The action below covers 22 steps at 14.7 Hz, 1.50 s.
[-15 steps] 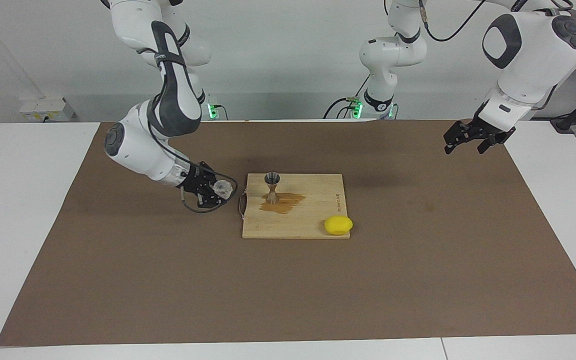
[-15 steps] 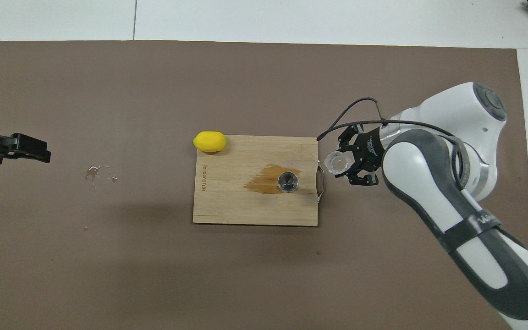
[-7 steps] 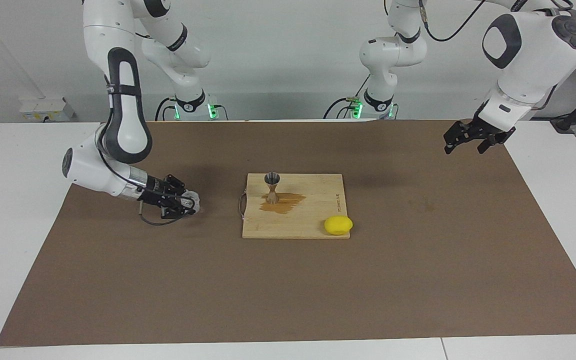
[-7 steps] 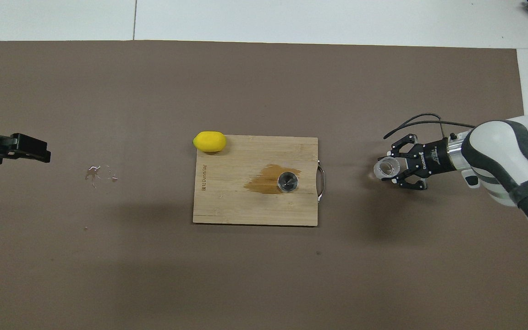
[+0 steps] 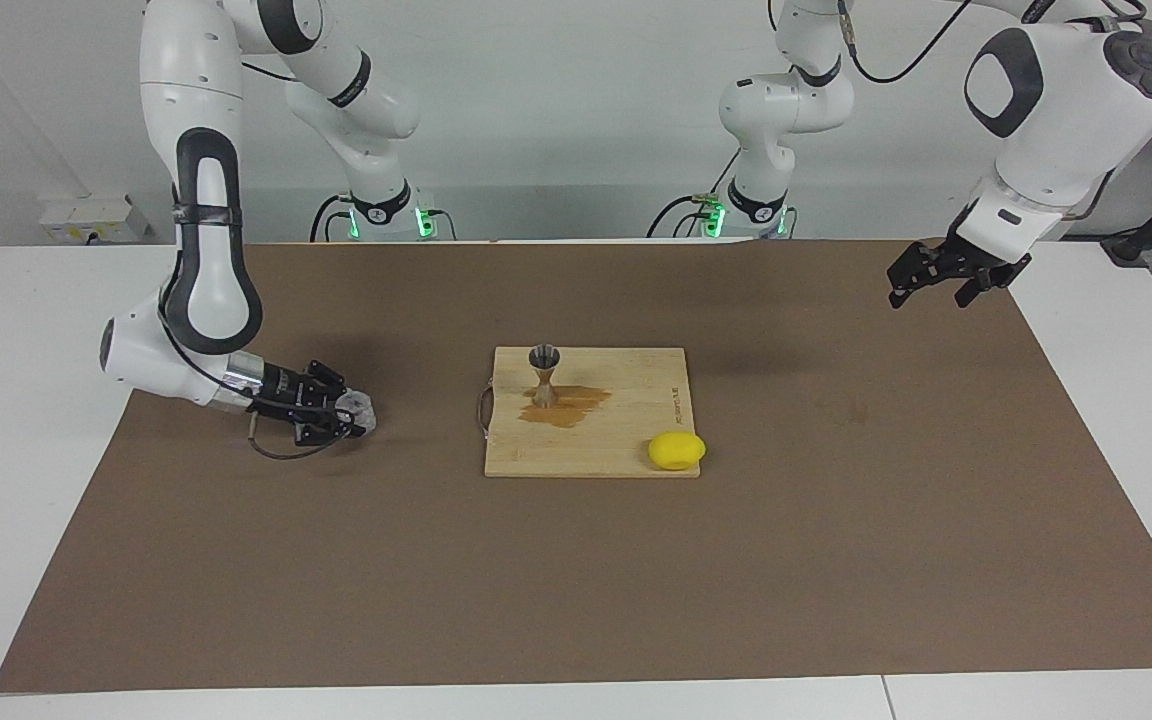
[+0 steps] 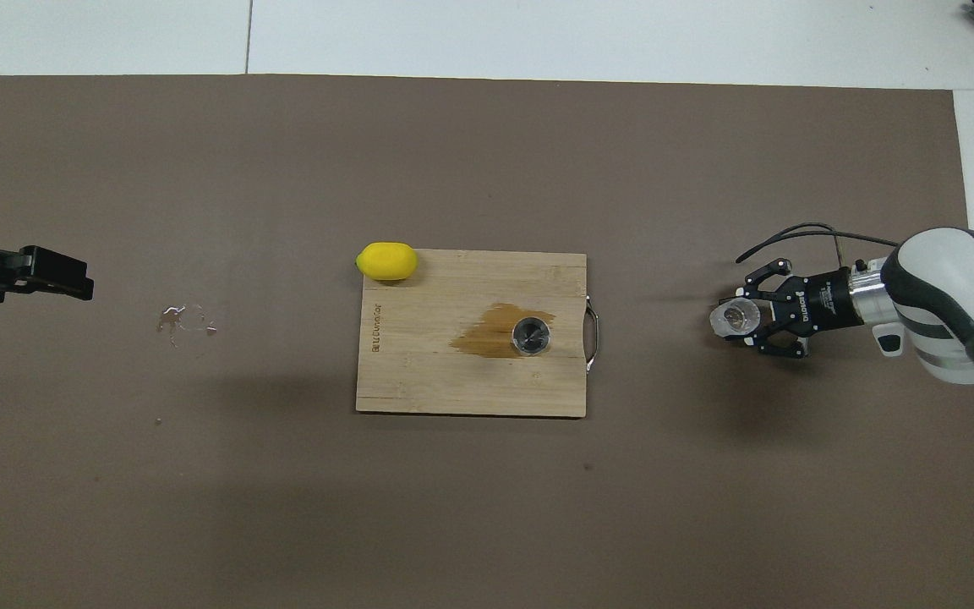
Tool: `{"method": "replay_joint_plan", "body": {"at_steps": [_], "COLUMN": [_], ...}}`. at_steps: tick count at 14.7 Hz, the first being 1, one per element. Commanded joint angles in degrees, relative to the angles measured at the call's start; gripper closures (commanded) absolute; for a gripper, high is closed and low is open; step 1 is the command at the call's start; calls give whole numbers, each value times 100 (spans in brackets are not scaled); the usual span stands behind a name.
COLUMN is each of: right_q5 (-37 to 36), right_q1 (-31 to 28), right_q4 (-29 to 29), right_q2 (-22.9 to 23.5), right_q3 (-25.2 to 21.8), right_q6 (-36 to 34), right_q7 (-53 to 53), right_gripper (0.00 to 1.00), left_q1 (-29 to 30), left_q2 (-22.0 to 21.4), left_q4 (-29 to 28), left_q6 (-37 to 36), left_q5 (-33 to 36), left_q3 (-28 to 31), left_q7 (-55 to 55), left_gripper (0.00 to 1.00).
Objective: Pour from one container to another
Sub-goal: 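Lower the glass onto the table and open the right gripper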
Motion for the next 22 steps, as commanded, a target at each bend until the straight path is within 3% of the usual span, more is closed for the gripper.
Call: {"method": "replay_joint_plan", "body": {"at_steps": [1, 5, 10, 16, 22], "right_q5": [156, -45, -1468, -2856, -4517], "right_q1": [-172, -375, -270, 906, 1988], "right_q4": [-100, -179, -135, -82, 250], "right_q2": [-56, -441, -1347, -2006, -2244], "right_q3": [36, 18, 53, 54, 97], "right_q6": [33, 16, -46, -116, -483], "right_q7": [-273, -414, -739, -730, -1528], "right_gripper": [2, 1, 1, 1, 1], "left_q1": [-22, -22, -22, -75, -93], "left_q2": [45, 54, 71, 62, 62], "left_q4": [129, 138, 147, 138, 138], "left_q6": [-101, -119, -119, -31, 57], "left_q5": [120, 120, 94, 58, 58], "left_q3": [12, 21, -14, -154, -330], "left_q7": [-75, -83, -179, -776, -1551], "left_gripper": [0, 0, 0, 0, 0]}}
